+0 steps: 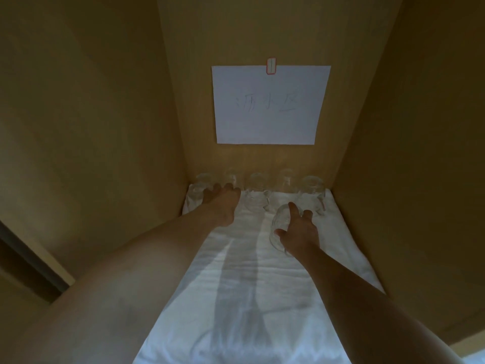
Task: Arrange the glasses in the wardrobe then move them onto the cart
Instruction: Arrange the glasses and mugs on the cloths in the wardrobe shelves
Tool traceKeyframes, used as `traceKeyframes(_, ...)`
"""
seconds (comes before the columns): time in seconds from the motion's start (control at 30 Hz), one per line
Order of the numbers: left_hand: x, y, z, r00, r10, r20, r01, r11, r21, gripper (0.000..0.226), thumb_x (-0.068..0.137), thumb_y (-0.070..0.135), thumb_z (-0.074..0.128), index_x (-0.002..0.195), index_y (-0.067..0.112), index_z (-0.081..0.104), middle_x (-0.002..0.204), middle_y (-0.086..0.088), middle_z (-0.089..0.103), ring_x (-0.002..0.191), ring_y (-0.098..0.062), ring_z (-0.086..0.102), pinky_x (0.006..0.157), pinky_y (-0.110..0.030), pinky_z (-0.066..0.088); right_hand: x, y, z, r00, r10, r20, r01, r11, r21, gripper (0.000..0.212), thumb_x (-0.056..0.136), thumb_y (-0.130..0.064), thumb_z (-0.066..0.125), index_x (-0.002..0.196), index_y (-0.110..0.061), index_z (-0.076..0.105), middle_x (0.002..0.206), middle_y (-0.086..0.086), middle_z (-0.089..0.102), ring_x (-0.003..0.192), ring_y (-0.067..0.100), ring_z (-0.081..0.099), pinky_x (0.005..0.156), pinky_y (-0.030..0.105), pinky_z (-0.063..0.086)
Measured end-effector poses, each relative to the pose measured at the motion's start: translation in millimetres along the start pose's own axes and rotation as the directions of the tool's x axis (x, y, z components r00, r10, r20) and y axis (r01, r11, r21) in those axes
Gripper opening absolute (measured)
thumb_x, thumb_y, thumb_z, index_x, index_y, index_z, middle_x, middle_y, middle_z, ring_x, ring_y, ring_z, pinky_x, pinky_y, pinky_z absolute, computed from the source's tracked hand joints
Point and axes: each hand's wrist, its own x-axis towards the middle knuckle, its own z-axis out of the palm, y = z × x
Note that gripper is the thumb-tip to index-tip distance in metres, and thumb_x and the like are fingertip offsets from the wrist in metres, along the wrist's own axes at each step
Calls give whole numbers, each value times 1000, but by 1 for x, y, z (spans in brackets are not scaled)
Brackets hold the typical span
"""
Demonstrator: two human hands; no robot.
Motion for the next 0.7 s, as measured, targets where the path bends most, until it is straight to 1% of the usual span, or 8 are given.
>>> traceKeyframes(0.13,13,0,6,990,95,-108,-79,987,138,47,84,-4,59,127,14,57,124,-9,52,117,-31,49,100,-49,42,0,1,1,1000,-1,-6,1,1000,12,89,91,-40,72,160,-29,16,149,18,28,113,35,61,88,34,52)
traceKeyframes(0.23,26,-2,14,983,124,-137,-101,981,166,50,86,0,60,132,18,58,139,-10,42,125,-33,43,103,-48,40,0,2,2,1000,2,-11,-1,1000,16,89,91,-41,71,159,-30,15,148,17,27,112,35,61,87,34,52)
traceKeyframes(0.3,32,-5,20,981,125,-149,-105,985,140,55,86,2,62,138,22,57,147,-10,33,129,-35,37,106,-44,40,-1,2,3,1000,2,-15,-2,1000,24,89,91,-40,71,159,-30,16,149,16,27,113,34,60,88,34,52)
traceKeyframes(0.4,39,-11,24,975,161,-155,-150,985,84,59,87,3,60,142,24,54,141,-13,40,124,-34,42,101,-40,42,0,1,2,1000,10,-22,-8,998,66,88,90,-38,73,159,-31,19,150,14,30,116,33,59,91,34,51)
traceKeyframes(0.47,41,-15,23,972,165,-166,-161,986,40,62,86,2,62,144,20,51,138,-13,45,120,-32,46,100,-40,46,4,-2,-1,1000,2,-22,1,992,128,87,87,-37,77,158,-32,26,146,12,37,120,31,58,95,32,47)
traceKeyframes(0.53,42,-19,23,972,139,-189,-145,989,-19,64,83,-1,65,143,14,50,135,-12,49,118,-31,49,99,-40,48,8,-8,-2,999,-46,5,44,987,155,88,84,-35,81,156,-33,31,144,8,42,124,28,55,96,27,43)
traceKeyframes(0.6,41,-21,23,971,128,-203,-145,986,-75,65,80,-3,66,141,11,50,135,-11,52,119,-30,51,100,-39,48,13,-19,0,993,-115,35,107,978,177,88,81,-32,84,155,-33,35,145,6,42,126,25,54,94,23,40)
traceKeyframes(0.7,39,-24,24,965,133,-226,-164,978,-125,61,80,-5,65,138,10,53,135,-10,55,120,-29,52,99,-37,47,20,-37,7,975,-214,57,200,962,184,89,80,-25,85,154,-32,36,149,5,40,129,27,52,100,28,44)
